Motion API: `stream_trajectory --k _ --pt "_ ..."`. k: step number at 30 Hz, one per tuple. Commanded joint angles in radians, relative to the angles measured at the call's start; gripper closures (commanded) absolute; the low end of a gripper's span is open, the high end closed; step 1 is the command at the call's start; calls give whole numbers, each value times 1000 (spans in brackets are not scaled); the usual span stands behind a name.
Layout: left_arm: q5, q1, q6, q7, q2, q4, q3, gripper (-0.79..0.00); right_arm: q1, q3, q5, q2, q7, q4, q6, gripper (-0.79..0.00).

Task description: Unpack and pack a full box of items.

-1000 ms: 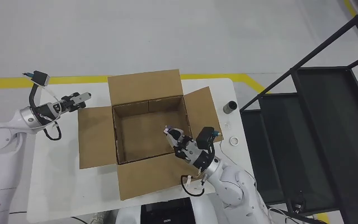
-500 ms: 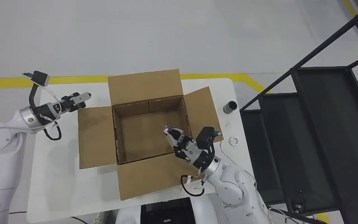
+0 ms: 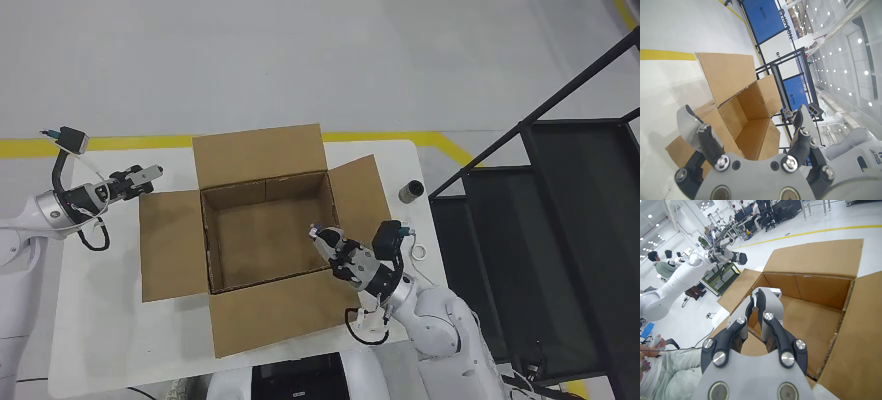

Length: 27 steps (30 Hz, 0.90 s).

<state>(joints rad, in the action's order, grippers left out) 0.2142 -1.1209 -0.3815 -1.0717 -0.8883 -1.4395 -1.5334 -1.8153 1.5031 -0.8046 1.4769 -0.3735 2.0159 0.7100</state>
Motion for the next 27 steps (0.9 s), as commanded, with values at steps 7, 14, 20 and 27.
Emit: stream_trajectory --k 7,14,20,27 --pt "0 0 0 0 0 0 0 -785 -26 265 440 -56 -238 -7 68 0" --pt "0 0 0 0 0 0 0 -785 -99 445 653 -94 -356 -41 100 0" --pt "0 0 0 0 0 0 0 -785 -160 541 726 -117 -404 -93 127 0" --pt "0 0 0 0 0 0 0 -785 -239 561 710 -128 -417 -168 160 0"
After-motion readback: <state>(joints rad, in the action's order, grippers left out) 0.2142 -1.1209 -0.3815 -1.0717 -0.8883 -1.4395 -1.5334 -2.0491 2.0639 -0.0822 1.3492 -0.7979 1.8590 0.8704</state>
